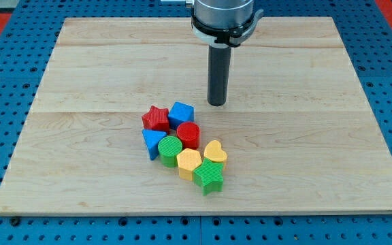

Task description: Separate the blue cube from the red star

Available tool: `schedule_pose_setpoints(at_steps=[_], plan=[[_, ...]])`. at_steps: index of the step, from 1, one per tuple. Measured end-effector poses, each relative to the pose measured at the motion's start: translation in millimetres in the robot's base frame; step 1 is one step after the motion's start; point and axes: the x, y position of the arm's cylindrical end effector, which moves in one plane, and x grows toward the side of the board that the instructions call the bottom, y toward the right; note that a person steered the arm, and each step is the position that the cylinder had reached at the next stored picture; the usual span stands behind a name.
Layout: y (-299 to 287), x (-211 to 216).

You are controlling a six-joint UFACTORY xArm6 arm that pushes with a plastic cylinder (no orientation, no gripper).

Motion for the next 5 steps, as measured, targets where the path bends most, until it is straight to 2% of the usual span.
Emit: schedule_pose_setpoints(at_steps=[1,2,3,4,5], plan=[[63.0,5.4],[81.8,64.7],[27.0,72.4],[-62.9,68.7],[-76.6,27.5]])
